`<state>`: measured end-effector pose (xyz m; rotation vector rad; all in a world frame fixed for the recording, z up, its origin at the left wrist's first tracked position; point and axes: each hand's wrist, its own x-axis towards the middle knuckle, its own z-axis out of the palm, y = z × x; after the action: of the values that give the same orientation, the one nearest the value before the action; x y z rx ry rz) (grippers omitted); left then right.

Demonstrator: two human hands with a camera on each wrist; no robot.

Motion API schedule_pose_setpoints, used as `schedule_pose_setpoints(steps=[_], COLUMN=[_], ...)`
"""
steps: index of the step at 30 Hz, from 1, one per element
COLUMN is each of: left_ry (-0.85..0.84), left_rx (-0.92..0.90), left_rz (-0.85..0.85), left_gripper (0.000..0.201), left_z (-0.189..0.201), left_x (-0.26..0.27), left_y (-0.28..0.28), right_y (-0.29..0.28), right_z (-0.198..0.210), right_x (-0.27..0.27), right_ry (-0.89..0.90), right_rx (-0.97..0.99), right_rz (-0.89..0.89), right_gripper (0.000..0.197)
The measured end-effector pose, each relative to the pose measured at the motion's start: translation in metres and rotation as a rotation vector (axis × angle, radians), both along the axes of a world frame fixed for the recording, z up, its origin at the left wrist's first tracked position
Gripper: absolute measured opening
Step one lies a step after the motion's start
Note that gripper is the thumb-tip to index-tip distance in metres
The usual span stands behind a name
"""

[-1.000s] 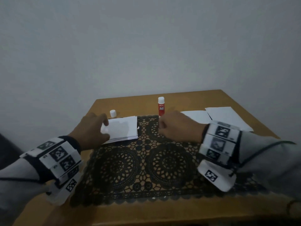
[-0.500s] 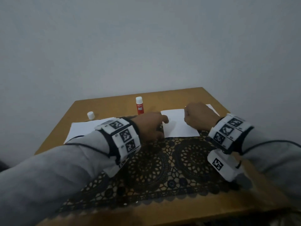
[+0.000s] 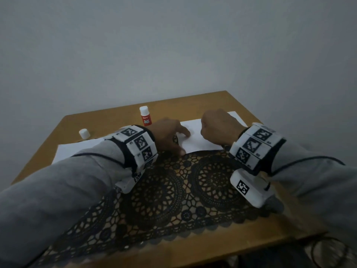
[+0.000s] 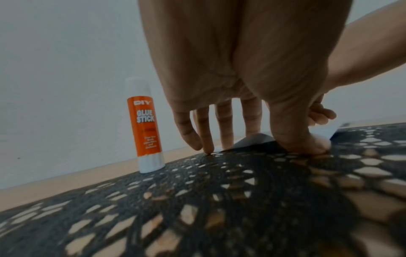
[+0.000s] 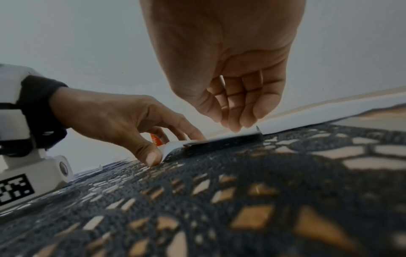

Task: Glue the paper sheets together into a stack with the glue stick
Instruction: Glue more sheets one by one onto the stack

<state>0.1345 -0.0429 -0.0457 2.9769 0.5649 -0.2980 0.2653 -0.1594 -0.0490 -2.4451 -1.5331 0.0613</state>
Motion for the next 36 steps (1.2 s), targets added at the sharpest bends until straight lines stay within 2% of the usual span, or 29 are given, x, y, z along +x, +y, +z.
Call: schedule_pose_setpoints(steps=[4,10,13,16,20,24,27,30,33,36], left_ry=[-0.03,-0.121,-0.195,-0.218,-0.198,-0.168,-0.144,-0.146,-0.157,-0.133], left_rx=[0.014,0.054,0.095,0.164,0.203,0.151,0.113,0.135,0.175,0.199], left_rz=[-0.006,0.0,0.012,-0.033,-0.153,-0.24,-0.242,-0.257,-0.228,-0.189], left_gripper=[0.06,0.031,0.024,0.022,0.01,0.015,0.014,0.008,0.022,0.025], left_z=[-0.001,0.0,0.003,0.009,0.024,0.038,0.045,0.046,0.04,0.031], left_x=[0.002,0.007,0.006,-0.003,-0.03,-0.062,-0.084,-0.103,-0.118,-0.123], left_y=[-0.001,-0.003,-0.007,-0.015,-0.031,-0.06,-0.082,-0.097,-0.102,-0.1], right_y=[-0.003,-0.007,-0.006,-0.007,-0.007,-0.008,-0.007,-0.004,-0.002,0.003], right_z=[0.004,0.009,0.01,0.011,0.013,0.014,0.016,0.011,0.007,0.006], right_x=[-0.003,-0.004,-0.004,-0.005,-0.01,-0.015,-0.02,-0.024,-0.028,-0.031], right_ry=[-0.051,-0.065,-0.065,-0.074,-0.095,-0.101,-0.096,-0.088,-0.072,-0.035], right_rx=[0.04,0.111,0.147,0.151,0.144,0.122,0.103,0.1,0.11,0.098], right_rz=[-0.062,-0.137,-0.167,-0.168,-0.14,-0.105,-0.09,-0.052,0.032,0.124], right_gripper=[0.028,0.027,0.03,0.032,0.032,0.034,0.034,0.027,0.022,0.02])
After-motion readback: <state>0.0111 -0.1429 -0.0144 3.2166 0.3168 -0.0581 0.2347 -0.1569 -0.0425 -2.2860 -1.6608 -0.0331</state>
